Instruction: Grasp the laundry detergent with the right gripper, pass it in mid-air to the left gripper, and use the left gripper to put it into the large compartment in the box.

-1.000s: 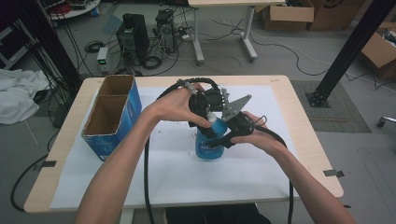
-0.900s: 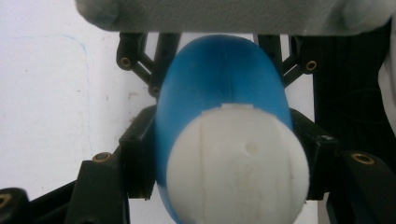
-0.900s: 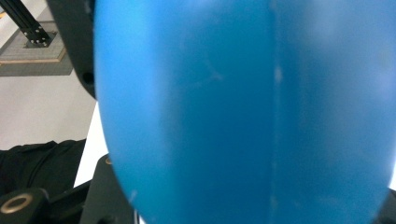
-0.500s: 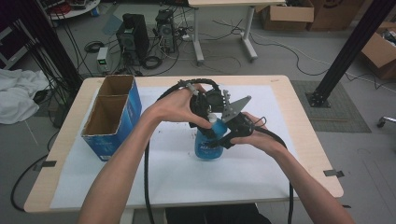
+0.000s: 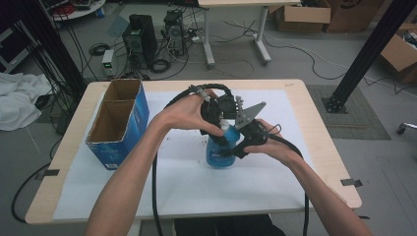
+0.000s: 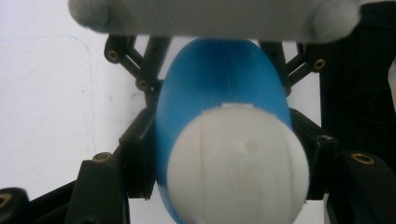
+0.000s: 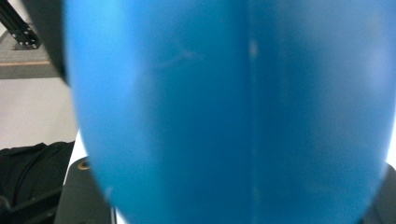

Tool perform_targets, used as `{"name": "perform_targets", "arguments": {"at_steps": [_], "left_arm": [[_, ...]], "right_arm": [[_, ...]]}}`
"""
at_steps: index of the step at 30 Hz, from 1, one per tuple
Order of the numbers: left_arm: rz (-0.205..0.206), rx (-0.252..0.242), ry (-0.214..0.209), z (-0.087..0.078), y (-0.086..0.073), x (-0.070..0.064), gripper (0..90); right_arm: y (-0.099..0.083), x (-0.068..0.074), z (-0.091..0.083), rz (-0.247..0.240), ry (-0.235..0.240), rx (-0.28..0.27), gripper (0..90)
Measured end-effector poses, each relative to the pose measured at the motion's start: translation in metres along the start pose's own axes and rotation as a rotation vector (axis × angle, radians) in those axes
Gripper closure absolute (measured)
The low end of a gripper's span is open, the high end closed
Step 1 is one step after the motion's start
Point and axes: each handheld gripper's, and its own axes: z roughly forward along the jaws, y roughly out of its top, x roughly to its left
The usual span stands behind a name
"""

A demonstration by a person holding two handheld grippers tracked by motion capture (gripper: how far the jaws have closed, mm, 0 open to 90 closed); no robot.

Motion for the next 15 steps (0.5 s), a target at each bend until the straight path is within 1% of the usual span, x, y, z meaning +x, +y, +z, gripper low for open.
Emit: {"name": "perform_targets", "arguments": {"at_steps": [3, 9, 13, 14, 15], "left_arm": [[-0.003, 0.008, -0.011, 0.0015, 0.001, -0.0008, 38.1], [0.0, -0.004, -0.002, 0.0009, 0.0007, -0.0004, 38.1], [-0.005, -0.001, -0.006, -0.0005, -0.0003, -0.001, 38.1], [-0.006, -0.01, -0.005, -0.0008, -0.0003, -0.0012, 38.1], [-0.005, -0.002, -0.005, -0.0011, -0.0004, -0.0018, 38.1]], "right_arm": [[0.0001, 0.0008, -0.0009, -0.008, 0.002, -0.002, 29.5], [0.0, 0.0024, -0.0028, -0.006, -0.003, -0.003, 29.1], [-0.0005, 0.0019, -0.0032, -0.009, -0.001, -0.004, 28.6], [-0.0006, 0.0017, -0.0031, -0.007, 0.001, -0.002, 28.8], [-0.0009, 0.0017, -0.0028, -0.008, 0.001, 0.0, 28.8]]}}
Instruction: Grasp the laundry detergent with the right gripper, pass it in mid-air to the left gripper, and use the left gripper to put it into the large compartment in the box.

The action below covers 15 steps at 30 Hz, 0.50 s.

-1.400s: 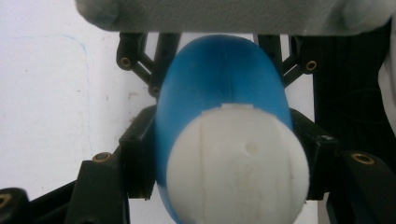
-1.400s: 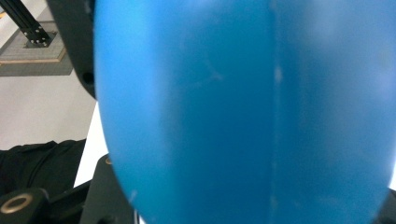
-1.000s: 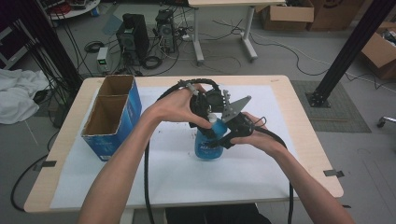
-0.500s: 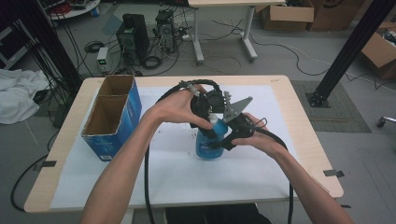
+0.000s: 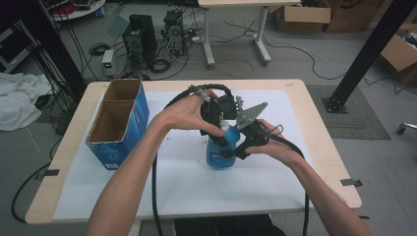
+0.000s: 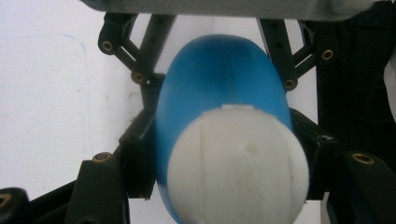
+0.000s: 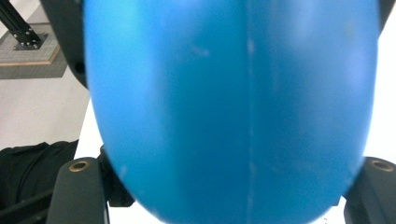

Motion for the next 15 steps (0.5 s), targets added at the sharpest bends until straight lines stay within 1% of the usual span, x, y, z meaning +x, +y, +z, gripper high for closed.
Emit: {"name": "perform_targets", "arguments": {"at_steps": [3, 4, 5, 9, 14, 15], "left_arm": [[0.007, 0.006, 0.003, 0.0003, 0.0004, -0.0011, 38.1], [0.003, 0.008, 0.002, 0.0005, 0.0003, -0.0009, 38.1], [0.002, 0.003, 0.002, 0.0006, -0.0001, -0.0007, 38.1], [0.003, 0.007, 0.003, 0.0003, -0.0004, -0.0016, 38.1], [0.01, 0.008, -0.002, -0.0001, 0.0, -0.002, 38.1], [0.006, 0.004, -0.003, -0.0001, 0.0002, -0.0025, 38.1]], "right_arm": [[-0.0008, 0.0001, 0.0008, 0.002, 0.003, 0.008, 27.3], [-0.001, 0.0002, 0.0011, 0.004, 0.004, 0.009, 27.3], [-0.0011, 0.0003, 0.0012, 0.005, 0.0, 0.008, 26.5], [-0.0015, 0.0004, 0.0005, 0.013, 0.003, 0.002, 24.2], [-0.0024, -0.0002, -0.0021, 0.023, -0.01, -0.001, 23.0], [-0.0027, -0.0002, -0.0028, 0.025, -0.012, -0.003, 23.2]]}}
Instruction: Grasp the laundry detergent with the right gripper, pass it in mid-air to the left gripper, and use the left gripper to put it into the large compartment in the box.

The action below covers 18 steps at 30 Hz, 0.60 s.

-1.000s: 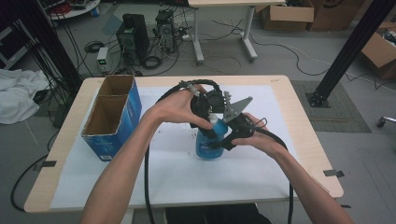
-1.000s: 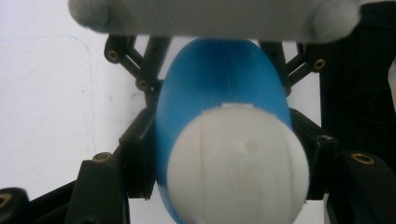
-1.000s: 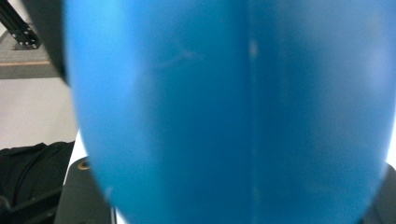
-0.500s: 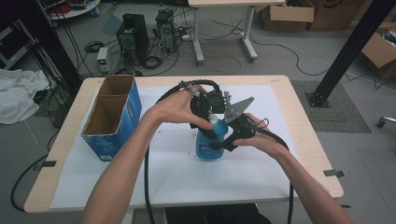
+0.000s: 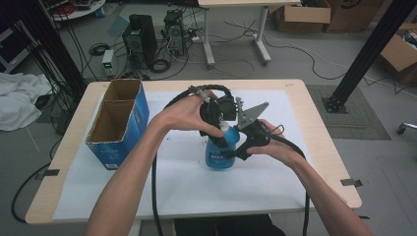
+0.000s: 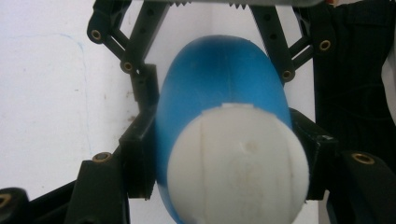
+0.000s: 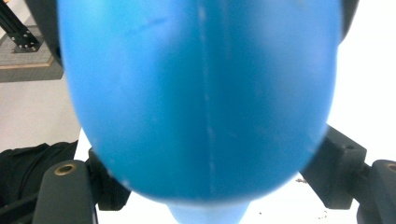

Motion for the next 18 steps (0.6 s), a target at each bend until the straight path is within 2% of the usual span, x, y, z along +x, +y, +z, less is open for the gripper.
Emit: {"name": "perform_targets", "arguments": {"at_steps": [6, 13, 18], "left_arm": [[-0.002, 0.005, 0.0, 0.0, 0.0, 0.0, 38.0], [0.007, 0.005, 0.004, -0.001, 0.001, -0.001, 38.1], [-0.016, -0.006, 0.005, -0.006, -0.002, 0.0, 38.1]], "right_arm": [[-0.003, 0.0, -0.002, 0.006, 0.002, 0.006, 22.3], [-0.008, 0.001, -0.008, 0.012, -0.017, 0.015, 22.6], [-0.01, 0.002, -0.015, 0.021, -0.029, 0.027, 18.4]]}}
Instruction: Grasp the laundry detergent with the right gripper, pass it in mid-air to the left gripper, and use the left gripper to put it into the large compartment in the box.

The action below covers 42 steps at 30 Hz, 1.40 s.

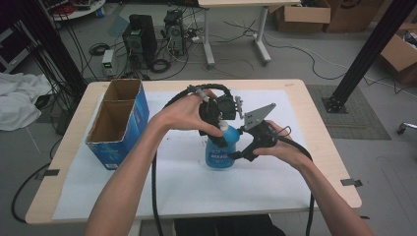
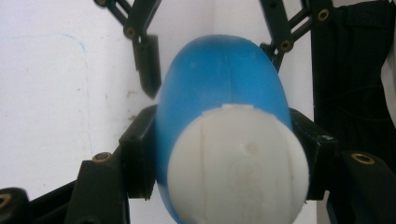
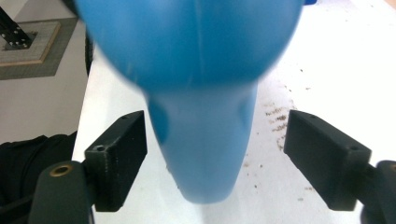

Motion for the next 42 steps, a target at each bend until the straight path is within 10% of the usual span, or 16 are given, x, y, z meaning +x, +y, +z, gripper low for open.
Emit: {"name": "perform_targets", "arguments": {"at_steps": [11, 27, 42], "left_arm": [[-0.124, -0.01, 0.021, -0.021, -0.013, 0.005, 38.1], [-0.609, -0.03, 0.188, -0.096, -0.05, 0.031, 38.1], [-1.038, -0.041, 0.406, -0.188, -0.097, 0.036, 38.1]], "right_arm": [[-0.014, -0.004, -0.034, 0.102, -0.139, 0.055, 15.1], [-0.044, -0.008, -0.064, 0.257, -0.349, 0.137, 15.7], [-0.056, -0.005, -0.071, 0.279, -0.363, 0.181, 15.8]]}}
